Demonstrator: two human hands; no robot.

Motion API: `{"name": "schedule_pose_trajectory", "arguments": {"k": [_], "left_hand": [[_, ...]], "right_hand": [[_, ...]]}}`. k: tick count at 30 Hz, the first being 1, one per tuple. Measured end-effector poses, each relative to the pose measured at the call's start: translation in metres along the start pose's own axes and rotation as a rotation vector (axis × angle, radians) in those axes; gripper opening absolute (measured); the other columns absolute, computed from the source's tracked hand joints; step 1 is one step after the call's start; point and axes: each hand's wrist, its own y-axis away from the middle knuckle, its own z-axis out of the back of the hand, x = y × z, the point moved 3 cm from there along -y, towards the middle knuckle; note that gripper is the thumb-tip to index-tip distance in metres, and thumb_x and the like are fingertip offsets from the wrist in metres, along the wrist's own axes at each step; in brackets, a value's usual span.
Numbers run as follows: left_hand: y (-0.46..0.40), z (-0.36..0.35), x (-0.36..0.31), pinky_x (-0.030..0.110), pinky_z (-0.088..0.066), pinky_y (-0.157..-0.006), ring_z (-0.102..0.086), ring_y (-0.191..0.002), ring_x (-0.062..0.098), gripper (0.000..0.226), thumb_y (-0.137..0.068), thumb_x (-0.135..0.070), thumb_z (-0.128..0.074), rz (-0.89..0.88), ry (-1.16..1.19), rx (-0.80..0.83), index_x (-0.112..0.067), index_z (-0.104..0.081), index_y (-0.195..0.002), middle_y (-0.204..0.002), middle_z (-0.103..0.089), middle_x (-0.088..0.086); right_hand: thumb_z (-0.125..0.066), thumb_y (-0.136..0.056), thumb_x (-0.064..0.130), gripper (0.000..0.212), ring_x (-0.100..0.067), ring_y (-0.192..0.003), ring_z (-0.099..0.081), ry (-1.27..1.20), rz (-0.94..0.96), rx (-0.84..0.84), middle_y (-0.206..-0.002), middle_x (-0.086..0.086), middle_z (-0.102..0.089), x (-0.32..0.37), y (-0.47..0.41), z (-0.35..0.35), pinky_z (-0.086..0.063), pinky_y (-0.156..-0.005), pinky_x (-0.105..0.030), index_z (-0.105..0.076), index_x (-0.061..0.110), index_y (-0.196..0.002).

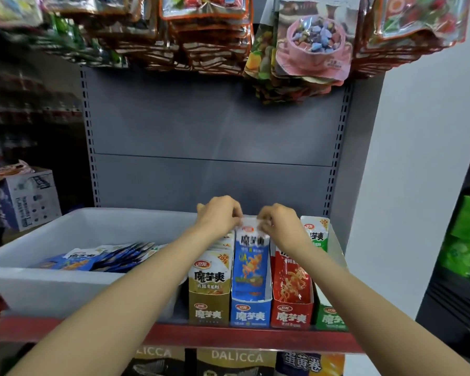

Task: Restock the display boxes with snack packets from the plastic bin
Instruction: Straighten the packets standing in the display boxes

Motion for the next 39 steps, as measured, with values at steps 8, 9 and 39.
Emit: {"name": "schedule_pose_trajectory", "arguments": {"k": [8, 9, 39], "left_hand": [[0.004, 0.005, 0.008, 0.039, -0.034, -0.095, -0.057, -0.103, 0.015, 0.008, -0.088, -0.026, -0.062, 0.064, 0.116, -0.049, -0.027, -0.067, -0.094, -0.095, -0.067, -0.011], [0.007, 0.01, 0.015, 0.039, -0.037, -0.096, -0.058, -0.102, 0.014, 0.007, -0.087, -0.026, -0.063, 0.078, 0.159, -0.08, -0.028, -0.067, -0.093, -0.09, -0.066, -0.013], [0.078, 0.077, 0.296, 0.029, -0.046, -0.088, -0.056, -0.111, 0.023, 0.063, -0.075, -0.024, -0.078, 0.621, -0.047, 0.28, -0.009, -0.05, -0.129, -0.124, -0.057, 0.009]], "right_hand": [[-0.059, -0.089, 0.016, 0.019, -0.024, -0.104, -0.056, 0.138, -0.026, 0.083, -0.108, -0.006, -0.063, 0.003, -0.003, -0.008, -0.043, -0.078, -0.03, -0.066, 0.015, -0.107], [-0.058, -0.089, 0.015, 0.021, -0.024, -0.107, -0.054, 0.119, -0.013, 0.049, -0.109, -0.006, -0.062, 0.005, -0.004, -0.007, -0.042, -0.08, -0.03, -0.065, 0.015, -0.109], [-0.051, -0.094, 0.012, 0.035, -0.031, -0.097, -0.059, -0.163, 0.061, 0.784, -0.115, -0.017, -0.06, 0.265, -0.08, -0.202, -0.048, -0.08, -0.031, -0.055, -0.002, -0.126]]}}
